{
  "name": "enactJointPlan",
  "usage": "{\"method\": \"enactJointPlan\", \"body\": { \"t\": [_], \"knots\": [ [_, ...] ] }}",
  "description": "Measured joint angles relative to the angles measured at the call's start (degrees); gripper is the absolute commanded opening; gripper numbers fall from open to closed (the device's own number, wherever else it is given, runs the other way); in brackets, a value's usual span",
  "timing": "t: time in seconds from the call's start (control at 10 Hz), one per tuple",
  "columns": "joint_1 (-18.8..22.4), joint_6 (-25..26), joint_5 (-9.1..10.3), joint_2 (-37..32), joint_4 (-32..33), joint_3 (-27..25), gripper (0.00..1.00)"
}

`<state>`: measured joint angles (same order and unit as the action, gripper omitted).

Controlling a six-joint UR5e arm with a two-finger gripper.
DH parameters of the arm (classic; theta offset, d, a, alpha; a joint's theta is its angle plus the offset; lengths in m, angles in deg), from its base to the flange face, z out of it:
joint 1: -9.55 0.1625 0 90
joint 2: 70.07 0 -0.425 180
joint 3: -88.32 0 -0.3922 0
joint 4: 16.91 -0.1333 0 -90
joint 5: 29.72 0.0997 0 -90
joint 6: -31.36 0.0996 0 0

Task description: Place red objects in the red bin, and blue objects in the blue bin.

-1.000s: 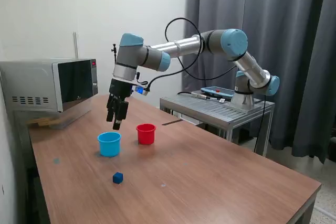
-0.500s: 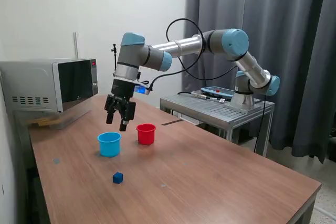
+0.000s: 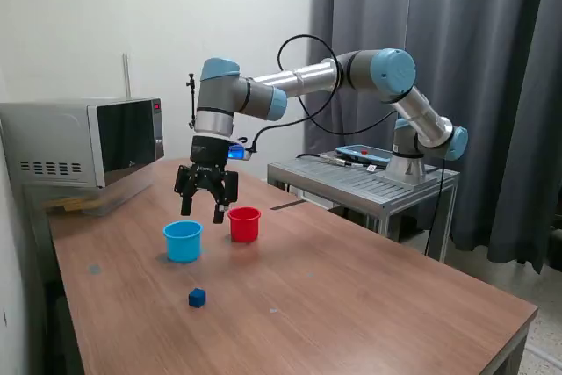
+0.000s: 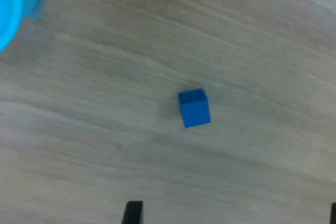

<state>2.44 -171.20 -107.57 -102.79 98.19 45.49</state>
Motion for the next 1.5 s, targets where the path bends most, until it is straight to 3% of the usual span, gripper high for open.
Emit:
{"method": "enactJointPlan", "body": {
  "t": [0.3,0.7,0.9,1.2,1.5],
  "knots": [
    [-0.28,-7.75,3.22,0.94,-0.28,-0.05,1.00],
    [-1.24,-10.14,8.00,4.68,0.11,2.10,1.00],
    [-1.44,-9.02,8.32,6.61,0.84,3.63,1.00],
    [-1.48,-6.37,6.07,8.66,2.97,5.04,1.00],
    [-1.17,-6.91,5.44,10.36,3.42,6.22,1.00]
  ]
}}
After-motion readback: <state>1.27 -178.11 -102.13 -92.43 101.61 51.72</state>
